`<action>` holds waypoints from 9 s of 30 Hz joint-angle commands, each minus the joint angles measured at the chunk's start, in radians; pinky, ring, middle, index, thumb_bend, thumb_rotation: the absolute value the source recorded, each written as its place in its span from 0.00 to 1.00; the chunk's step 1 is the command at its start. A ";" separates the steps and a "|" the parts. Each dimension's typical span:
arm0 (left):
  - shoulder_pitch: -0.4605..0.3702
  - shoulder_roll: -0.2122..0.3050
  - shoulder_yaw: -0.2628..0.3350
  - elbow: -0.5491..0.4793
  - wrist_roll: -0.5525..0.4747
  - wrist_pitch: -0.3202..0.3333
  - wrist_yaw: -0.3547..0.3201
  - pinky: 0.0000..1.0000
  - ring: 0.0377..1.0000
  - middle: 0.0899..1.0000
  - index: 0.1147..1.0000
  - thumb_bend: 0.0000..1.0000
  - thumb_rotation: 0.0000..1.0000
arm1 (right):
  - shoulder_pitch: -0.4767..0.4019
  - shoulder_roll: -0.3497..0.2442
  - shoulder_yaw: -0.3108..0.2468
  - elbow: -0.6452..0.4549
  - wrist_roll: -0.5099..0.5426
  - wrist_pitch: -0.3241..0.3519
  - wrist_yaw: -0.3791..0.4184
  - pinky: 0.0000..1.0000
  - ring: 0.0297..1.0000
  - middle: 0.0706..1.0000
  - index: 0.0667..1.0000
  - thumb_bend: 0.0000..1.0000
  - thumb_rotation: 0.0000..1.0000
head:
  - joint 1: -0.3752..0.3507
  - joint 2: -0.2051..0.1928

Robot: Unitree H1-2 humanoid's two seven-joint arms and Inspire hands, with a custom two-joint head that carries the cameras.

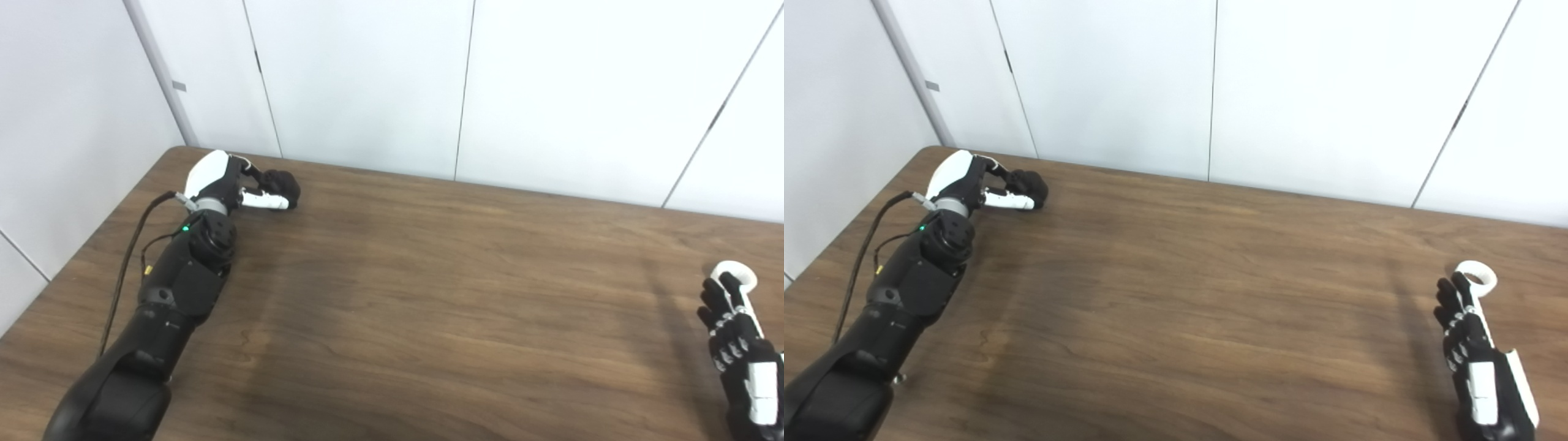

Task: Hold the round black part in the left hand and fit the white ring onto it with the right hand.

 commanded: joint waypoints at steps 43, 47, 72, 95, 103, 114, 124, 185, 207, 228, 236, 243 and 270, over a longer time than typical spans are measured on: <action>0.316 -0.237 -0.185 -0.903 0.483 0.043 -0.415 1.00 0.87 0.73 0.42 0.52 0.05 | 0.063 0.099 0.061 -0.021 -0.063 0.073 -0.068 1.00 0.98 0.95 1.00 0.63 0.99 | -0.134 0.038; 0.350 -0.245 -0.222 -0.925 0.485 0.002 -0.427 1.00 0.87 0.73 0.42 0.52 0.05 | 0.060 0.105 0.070 -0.030 -0.071 0.083 -0.075 1.00 0.98 0.95 1.00 0.63 1.00 | -0.156 0.051; 0.476 -0.355 -0.355 -0.813 0.619 -0.150 -0.360 1.00 0.86 0.73 0.42 0.52 0.05 | 0.051 0.152 0.105 -0.125 -0.135 0.165 -0.118 1.00 1.00 0.97 1.00 0.62 1.00 | -0.250 0.123; 0.517 -0.365 -0.363 -0.796 0.690 -0.167 -0.365 1.00 0.86 0.73 0.42 0.52 0.05 | 0.040 0.167 0.110 -0.186 -0.148 0.225 -0.133 1.00 1.00 0.94 1.00 0.63 1.00 | -0.279 0.180; 0.518 -0.363 -0.365 -0.798 0.694 -0.166 -0.371 1.00 0.86 0.73 0.42 0.52 0.05 | 0.035 0.164 0.111 -0.200 -0.146 0.241 -0.142 1.00 0.99 0.95 0.99 0.63 1.00 | -0.283 0.203; 0.505 -0.351 -0.354 -0.798 0.701 -0.168 -0.386 1.00 0.85 0.73 0.42 0.52 0.06 | 0.009 0.164 0.081 -0.301 -0.141 0.350 -0.177 1.00 0.98 0.94 0.98 0.65 1.00 | -0.310 0.247; 0.505 -0.356 -0.354 -0.809 0.701 -0.161 -0.418 1.00 0.86 0.73 0.42 0.52 0.06 | -0.014 0.108 0.032 -0.368 -0.136 0.416 -0.180 1.00 0.98 0.95 0.99 0.64 1.00 | -0.320 0.273; 0.527 -0.329 -0.311 -0.782 0.683 -0.203 -0.387 1.00 0.85 0.73 0.42 0.52 0.06 | -0.638 -0.401 0.347 0.313 -0.822 0.608 -0.068 1.00 1.00 0.95 0.76 0.85 0.31 | -0.469 0.236; 0.535 -0.330 -0.314 -0.793 0.690 -0.194 -0.405 1.00 0.85 0.74 0.42 0.53 0.06 | -0.677 -0.395 0.397 0.402 -0.861 0.599 -0.059 1.00 0.99 0.93 0.67 0.80 0.29 | -0.457 0.236; 0.532 -0.336 -0.319 -0.798 0.703 -0.186 -0.418 1.00 0.85 0.74 0.42 0.53 0.06 | -0.661 -0.394 0.385 0.415 -0.846 0.555 -0.089 1.00 0.96 0.89 0.60 0.77 0.25 | -0.448 0.236; 0.531 -0.336 -0.318 -0.800 0.703 -0.189 -0.414 1.00 0.85 0.74 0.42 0.53 0.06 | -0.655 -0.395 0.383 0.410 -0.842 0.564 -0.082 1.00 0.96 0.88 0.46 0.54 0.16 | -0.448 0.236; 0.533 -0.338 -0.317 -0.798 0.699 -0.189 -0.406 1.00 0.85 0.74 0.42 0.53 0.06 | -0.653 -0.400 0.386 0.423 -0.846 0.547 -0.089 1.00 0.96 0.87 0.45 0.52 0.15 | -0.448 0.236; 0.531 -0.346 -0.322 -0.799 0.706 -0.188 -0.409 1.00 0.86 0.74 0.42 0.52 0.06 | -0.612 -0.390 0.421 0.181 -0.897 0.470 -0.044 1.00 0.94 0.84 0.45 0.52 0.13 | -0.438 0.233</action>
